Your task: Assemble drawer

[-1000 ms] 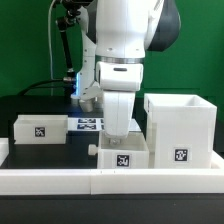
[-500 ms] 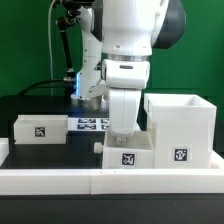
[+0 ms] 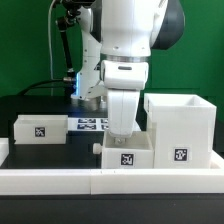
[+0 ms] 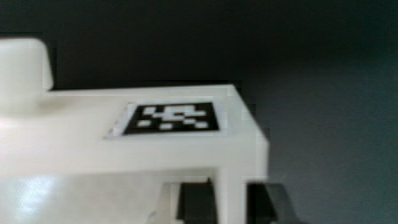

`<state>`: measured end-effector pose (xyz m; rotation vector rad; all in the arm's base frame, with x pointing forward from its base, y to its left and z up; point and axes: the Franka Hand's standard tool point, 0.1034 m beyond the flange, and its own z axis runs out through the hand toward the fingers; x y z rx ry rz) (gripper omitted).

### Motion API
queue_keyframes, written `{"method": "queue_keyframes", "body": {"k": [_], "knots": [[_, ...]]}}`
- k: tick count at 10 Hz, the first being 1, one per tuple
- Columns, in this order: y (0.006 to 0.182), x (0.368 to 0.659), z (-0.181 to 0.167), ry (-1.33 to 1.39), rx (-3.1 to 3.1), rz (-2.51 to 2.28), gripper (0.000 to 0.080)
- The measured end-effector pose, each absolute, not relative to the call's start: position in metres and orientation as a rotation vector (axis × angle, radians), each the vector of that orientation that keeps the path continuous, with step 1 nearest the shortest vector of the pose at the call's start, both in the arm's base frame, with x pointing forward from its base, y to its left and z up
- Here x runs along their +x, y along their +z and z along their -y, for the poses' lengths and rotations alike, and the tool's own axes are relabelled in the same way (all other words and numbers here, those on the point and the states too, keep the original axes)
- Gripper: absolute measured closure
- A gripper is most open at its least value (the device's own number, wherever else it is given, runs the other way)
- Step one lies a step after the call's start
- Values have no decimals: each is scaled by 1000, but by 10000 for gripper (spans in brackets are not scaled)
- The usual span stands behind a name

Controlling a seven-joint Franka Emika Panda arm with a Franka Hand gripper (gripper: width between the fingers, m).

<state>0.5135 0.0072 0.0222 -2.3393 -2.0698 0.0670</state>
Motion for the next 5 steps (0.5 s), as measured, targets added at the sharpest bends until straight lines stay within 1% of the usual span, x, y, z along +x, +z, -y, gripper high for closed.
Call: {"method": "queue_keyframes", "body": {"k": [5], "knots": [[20,513,-18,50,-2341,2075,755]]}}
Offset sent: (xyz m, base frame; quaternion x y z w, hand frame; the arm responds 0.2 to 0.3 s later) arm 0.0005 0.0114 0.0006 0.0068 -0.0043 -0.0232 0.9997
